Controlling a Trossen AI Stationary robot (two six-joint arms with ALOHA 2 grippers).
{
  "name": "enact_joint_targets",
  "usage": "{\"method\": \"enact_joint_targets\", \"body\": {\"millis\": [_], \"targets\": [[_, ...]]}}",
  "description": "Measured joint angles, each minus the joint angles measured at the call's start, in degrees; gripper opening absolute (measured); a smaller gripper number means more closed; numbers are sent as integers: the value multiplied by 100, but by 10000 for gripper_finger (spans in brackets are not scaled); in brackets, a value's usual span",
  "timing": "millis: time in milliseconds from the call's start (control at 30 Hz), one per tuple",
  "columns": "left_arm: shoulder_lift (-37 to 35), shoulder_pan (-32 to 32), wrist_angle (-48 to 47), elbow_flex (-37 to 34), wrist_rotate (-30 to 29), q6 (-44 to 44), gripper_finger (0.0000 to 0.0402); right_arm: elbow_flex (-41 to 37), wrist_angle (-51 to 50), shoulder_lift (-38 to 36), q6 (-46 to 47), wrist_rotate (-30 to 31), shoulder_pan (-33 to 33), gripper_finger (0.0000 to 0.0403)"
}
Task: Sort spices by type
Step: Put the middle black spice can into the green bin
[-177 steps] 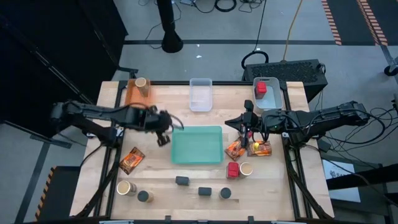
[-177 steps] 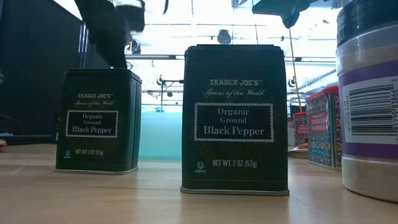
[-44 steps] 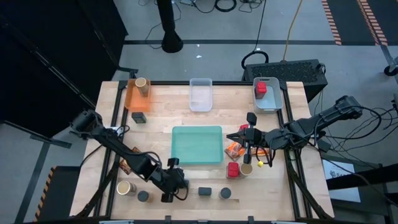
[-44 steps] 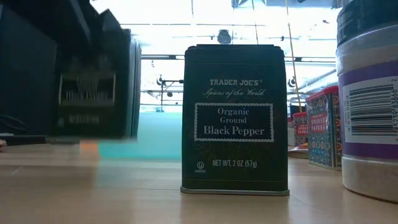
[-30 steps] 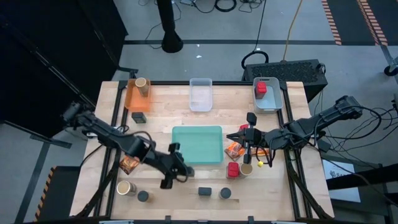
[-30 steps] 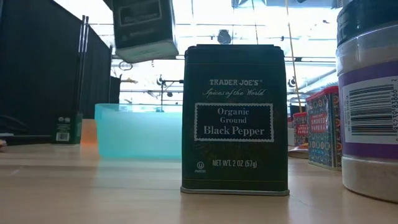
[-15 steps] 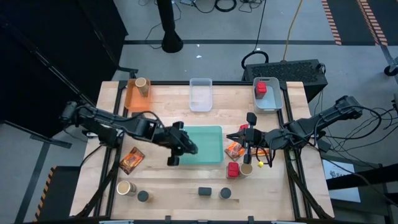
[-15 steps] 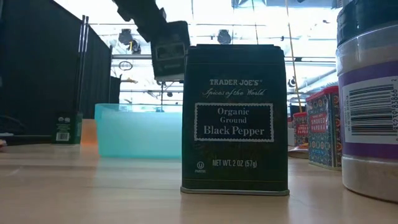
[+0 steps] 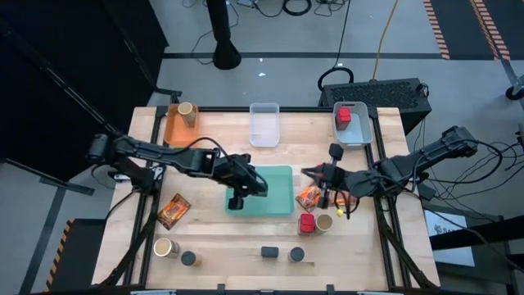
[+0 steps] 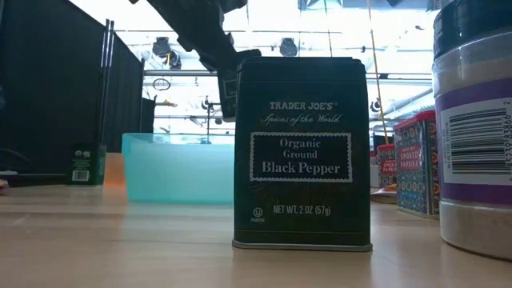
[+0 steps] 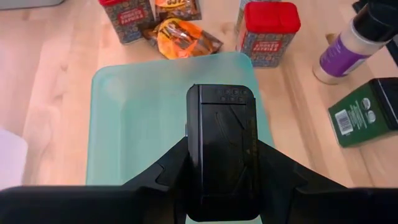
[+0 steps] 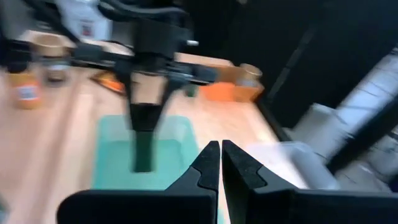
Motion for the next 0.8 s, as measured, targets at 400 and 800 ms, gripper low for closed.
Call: {"method": "enact_joint_targets", "body": {"millis": [400, 800], "targets": [[347, 178, 273, 1, -141, 168, 132, 0, -901, -20, 682, 567, -743, 0], [630, 276, -146, 588, -266, 555, 132, 0, -1211, -17, 869, 506, -1148, 0]]}}
